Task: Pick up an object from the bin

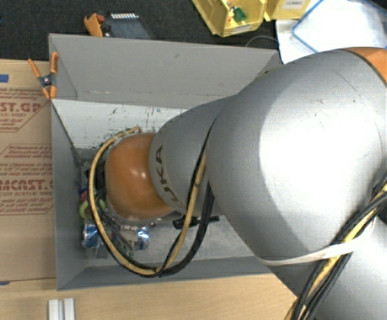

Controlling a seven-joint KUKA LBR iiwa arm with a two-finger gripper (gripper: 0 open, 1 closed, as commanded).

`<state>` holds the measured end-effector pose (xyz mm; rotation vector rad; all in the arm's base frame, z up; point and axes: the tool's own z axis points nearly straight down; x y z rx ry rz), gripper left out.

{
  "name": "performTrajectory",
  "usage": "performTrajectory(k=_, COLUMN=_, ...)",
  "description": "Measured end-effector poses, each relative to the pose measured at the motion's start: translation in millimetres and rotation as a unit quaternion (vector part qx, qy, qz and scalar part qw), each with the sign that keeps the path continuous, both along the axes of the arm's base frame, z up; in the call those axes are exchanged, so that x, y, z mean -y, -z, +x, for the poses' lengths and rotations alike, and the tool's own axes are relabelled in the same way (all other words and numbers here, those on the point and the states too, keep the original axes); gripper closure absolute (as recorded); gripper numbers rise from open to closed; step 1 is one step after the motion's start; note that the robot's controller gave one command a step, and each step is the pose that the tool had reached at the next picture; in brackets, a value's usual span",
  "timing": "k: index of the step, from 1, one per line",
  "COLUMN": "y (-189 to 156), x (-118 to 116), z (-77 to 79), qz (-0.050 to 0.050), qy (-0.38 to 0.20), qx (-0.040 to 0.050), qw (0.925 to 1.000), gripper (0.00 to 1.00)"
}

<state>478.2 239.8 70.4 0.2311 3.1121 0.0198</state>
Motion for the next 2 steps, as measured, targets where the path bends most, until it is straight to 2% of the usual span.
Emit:
performTrajectory(k=1, y=-51, x=0, z=0.6, qz=0.000, qy=-0.001, qx=0.0000, qw=1.0000, gripper=1.00)
performTrajectory(k=2, y=-68, x=0, z=-1.6, qz=-0.001, qy=-0.001, qx=-0.0030, qw=1.0000, gripper=1.00)
